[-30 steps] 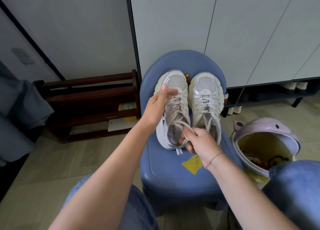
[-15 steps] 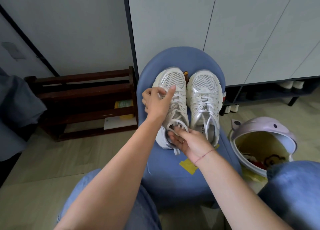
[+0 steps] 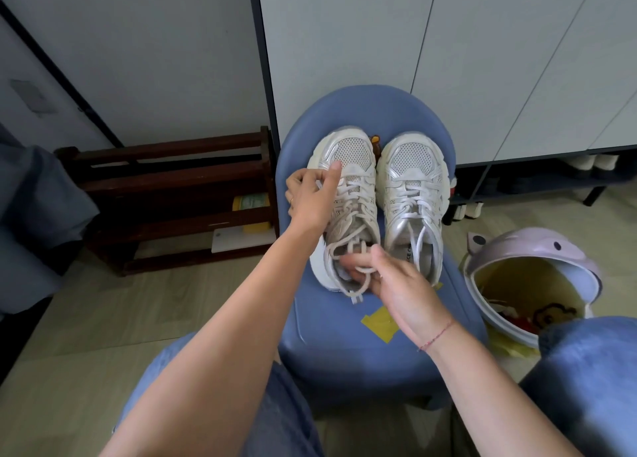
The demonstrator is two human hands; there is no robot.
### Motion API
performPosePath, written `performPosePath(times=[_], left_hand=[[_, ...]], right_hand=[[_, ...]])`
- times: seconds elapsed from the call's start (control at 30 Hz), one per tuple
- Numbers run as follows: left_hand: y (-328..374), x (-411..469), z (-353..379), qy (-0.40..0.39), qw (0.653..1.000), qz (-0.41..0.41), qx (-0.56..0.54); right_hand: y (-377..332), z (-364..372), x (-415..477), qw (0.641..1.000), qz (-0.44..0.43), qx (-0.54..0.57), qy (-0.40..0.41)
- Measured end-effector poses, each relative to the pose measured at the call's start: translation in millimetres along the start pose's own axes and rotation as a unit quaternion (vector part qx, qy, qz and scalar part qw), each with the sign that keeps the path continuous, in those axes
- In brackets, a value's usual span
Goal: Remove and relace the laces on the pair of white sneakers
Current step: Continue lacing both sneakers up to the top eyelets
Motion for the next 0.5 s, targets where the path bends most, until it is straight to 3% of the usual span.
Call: performPosePath(times=[0.13, 0.37, 0.5], left_hand=[[0.6, -0.5, 0.3, -0.012, 1.000, -0.003, 0.008], [3.2, -2.0, -1.7, -0.002, 1.000, 0.002, 0.014], [3.1, -0.5, -3.0, 0.002, 1.000, 0.008, 0.014]], right_hand=[[-9.3, 6.0, 0.6, 0.970, 0.029, -0.240, -0.036], [-5.8, 25.8, 22.0, 0.898, 0.099, -0.421, -0.087], [-3.7, 26.8, 30.7, 0.873, 0.071, -0.477, -0.073]])
Point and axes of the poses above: each hand's wrist, its own x-axis towards the middle knuckle, its own z-axis out of the palm, y = z × x, the point moved 6 cm from there along x, towards the middle knuckle, and after that the axes turned 5 degrees about z, right-handed, at the moved point
